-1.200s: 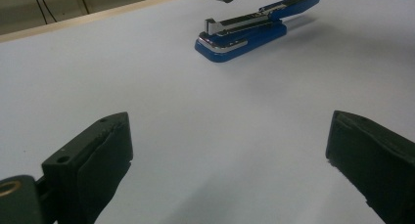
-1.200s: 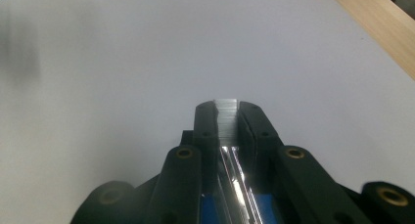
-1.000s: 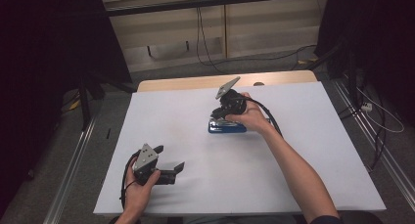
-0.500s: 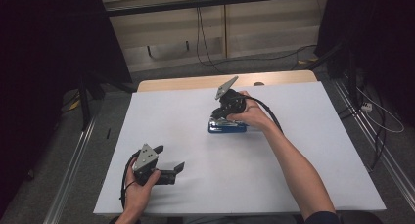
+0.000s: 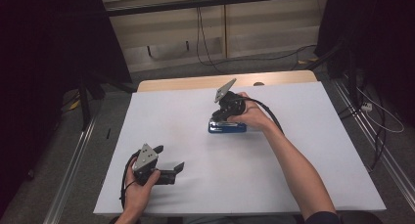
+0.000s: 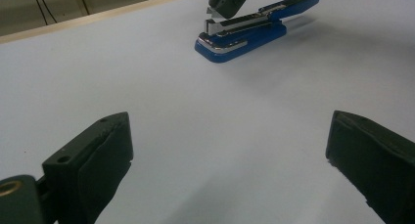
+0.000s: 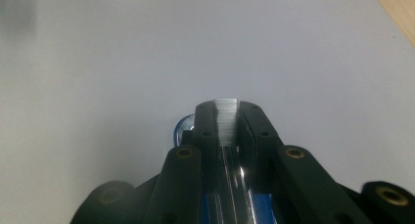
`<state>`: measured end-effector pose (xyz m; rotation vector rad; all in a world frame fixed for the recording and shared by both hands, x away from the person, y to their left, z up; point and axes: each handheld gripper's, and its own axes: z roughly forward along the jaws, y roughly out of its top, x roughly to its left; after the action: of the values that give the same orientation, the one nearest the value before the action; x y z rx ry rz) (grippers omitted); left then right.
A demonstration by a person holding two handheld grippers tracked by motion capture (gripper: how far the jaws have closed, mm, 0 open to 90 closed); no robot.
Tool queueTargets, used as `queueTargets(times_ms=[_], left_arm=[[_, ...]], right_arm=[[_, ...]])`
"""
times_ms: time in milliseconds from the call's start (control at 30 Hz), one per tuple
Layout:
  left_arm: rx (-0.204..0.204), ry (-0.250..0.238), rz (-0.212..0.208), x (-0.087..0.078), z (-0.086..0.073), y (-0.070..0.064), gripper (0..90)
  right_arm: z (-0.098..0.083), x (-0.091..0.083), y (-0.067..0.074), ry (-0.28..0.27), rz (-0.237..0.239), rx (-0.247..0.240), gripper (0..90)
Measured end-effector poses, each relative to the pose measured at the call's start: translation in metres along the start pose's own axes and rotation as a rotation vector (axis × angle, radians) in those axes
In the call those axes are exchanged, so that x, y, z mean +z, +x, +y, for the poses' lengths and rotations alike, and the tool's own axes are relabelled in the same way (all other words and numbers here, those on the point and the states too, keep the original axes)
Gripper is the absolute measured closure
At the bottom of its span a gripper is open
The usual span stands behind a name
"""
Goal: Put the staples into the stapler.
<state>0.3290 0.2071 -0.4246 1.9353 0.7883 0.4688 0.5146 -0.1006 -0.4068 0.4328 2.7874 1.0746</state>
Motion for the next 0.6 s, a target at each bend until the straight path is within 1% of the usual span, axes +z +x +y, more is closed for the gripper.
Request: queueTargets(times_ms=[267,433,600], left_arm=[[-0.001,0.003,0.000,0.0006,0.0001,-0.0008,3.7],[0.002,0.003,-0.001,0.0004,0.0000,-0.0001,3.7],[0.002,0.003,-0.002,0.0010,-0.0002,-0.0006,3.7]], right_arm=[[-0.0027,0.0019,0.0000,0.019,0.011,-0.011,79.4],[-0.0033,0.0020,-0.0004,0.019,0.012,-0.026,79.4],[-0.0045,0.0027,-0.0010,0.022,0.018,-0.022,79.4]])
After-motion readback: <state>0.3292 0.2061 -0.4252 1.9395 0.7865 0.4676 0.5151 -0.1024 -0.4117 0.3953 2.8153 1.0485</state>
